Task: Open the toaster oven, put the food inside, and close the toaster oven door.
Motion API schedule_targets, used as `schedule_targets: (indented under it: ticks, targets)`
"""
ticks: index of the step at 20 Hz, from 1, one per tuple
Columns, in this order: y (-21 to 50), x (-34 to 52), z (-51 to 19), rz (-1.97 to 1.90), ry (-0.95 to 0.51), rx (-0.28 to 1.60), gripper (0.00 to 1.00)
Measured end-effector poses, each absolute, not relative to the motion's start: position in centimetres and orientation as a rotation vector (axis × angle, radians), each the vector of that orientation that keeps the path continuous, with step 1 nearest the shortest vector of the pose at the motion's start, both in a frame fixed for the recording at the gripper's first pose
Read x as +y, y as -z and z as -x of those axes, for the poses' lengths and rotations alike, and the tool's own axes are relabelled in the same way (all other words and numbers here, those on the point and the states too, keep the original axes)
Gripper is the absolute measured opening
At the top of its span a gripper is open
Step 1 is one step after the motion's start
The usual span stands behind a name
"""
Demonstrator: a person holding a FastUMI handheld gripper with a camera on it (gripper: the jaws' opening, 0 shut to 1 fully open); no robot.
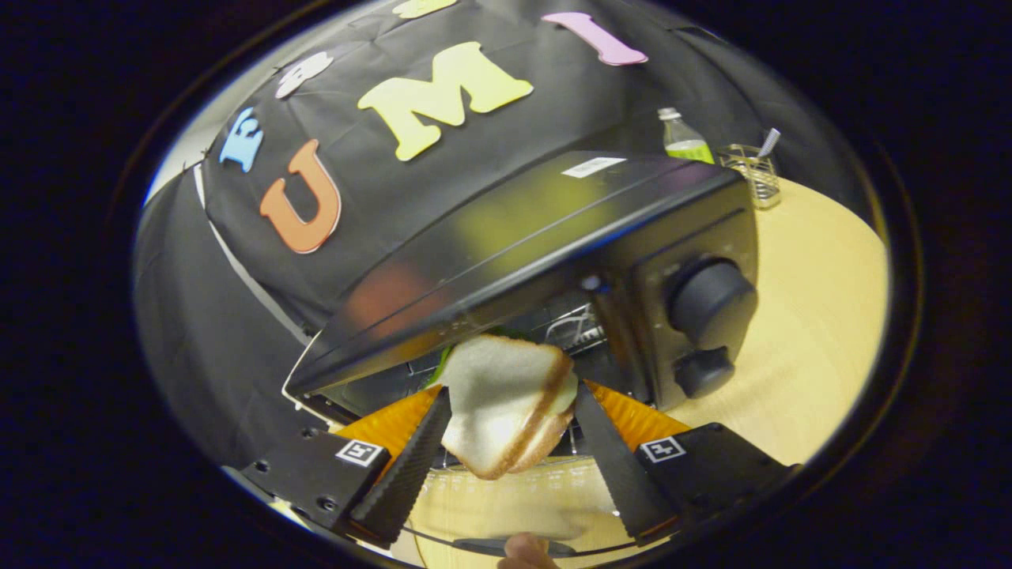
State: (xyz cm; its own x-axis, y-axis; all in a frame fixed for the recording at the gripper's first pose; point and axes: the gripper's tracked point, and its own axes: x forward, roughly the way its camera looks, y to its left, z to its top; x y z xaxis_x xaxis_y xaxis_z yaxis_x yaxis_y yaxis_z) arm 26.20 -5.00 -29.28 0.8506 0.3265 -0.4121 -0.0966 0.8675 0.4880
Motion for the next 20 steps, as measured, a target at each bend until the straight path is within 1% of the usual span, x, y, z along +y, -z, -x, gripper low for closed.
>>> schedule_targets:
  ticks: [5, 12, 17, 20]
  targets:
    - [29.4, -6.0, -24.1, -0.445, -0.257, 0.521, 1.0]
    - [31.5, -4.1, -17.1, -0.295, -0.294, 0.527, 1.0]
    - [32.1, -3.7, -13.2, -0.188, -0.2, 0.422, 1.0]
    - [34.6, -2.8, -10.8, -0.128, -0.159, 0.436, 1.0]
